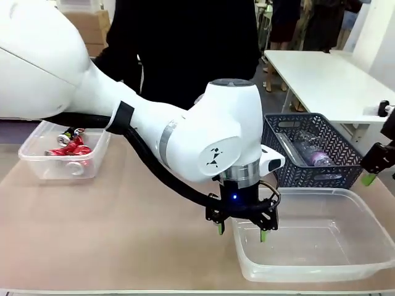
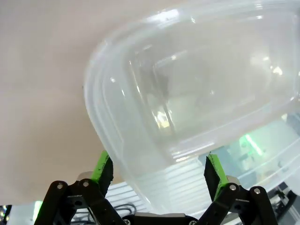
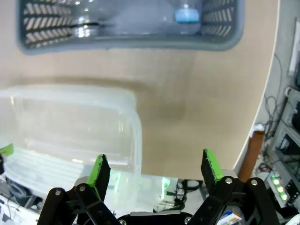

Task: Sort the waste into each basket.
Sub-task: Pick up the Organizing box on the right side of the table and lift it.

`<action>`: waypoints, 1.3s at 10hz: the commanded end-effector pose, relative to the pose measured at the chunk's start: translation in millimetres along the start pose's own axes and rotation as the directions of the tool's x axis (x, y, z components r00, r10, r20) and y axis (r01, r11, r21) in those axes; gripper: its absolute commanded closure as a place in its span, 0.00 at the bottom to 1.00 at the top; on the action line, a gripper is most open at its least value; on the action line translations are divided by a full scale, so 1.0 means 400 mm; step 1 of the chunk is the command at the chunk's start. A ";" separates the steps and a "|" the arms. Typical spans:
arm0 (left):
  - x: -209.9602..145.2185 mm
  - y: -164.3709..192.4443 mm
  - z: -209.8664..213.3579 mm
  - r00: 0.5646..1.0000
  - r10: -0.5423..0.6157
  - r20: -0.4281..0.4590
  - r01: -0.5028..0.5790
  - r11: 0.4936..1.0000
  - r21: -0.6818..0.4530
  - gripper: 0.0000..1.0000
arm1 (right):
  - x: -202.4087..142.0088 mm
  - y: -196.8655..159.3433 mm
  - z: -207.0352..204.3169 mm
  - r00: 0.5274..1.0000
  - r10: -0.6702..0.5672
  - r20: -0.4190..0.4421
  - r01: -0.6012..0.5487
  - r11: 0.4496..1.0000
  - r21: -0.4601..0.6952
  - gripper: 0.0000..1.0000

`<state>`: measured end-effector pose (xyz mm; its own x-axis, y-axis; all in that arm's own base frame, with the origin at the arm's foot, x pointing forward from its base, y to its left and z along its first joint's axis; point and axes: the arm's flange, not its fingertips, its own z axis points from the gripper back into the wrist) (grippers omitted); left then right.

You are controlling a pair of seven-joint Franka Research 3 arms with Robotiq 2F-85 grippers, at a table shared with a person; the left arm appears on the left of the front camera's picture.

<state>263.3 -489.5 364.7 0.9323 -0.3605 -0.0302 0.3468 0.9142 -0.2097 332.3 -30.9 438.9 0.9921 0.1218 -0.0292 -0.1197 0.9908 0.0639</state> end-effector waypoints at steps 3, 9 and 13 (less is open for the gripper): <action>0.021 -0.023 -0.013 0.999 0.053 0.004 -0.053 0.999 0.014 0.00 | -0.234 0.018 -0.345 0.996 -0.087 -0.011 0.086 0.994 -0.072 0.00; 0.011 -0.020 -0.001 0.997 0.071 0.014 -0.071 0.997 0.029 1.00 | -0.288 0.053 -0.352 0.998 -0.062 -0.010 0.061 0.998 -0.035 1.00; -0.011 -0.025 0.008 0.997 0.071 0.043 -0.072 0.997 0.018 1.00 | -0.349 0.102 -0.403 0.985 0.053 -0.162 -0.051 0.999 0.017 1.00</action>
<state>263.8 -497.4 369.8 0.9494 -0.3122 -0.0354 0.2983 0.9311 -0.2101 346.0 -17.7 384.3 0.9685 0.1523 -0.1968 -0.1394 0.9872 0.0781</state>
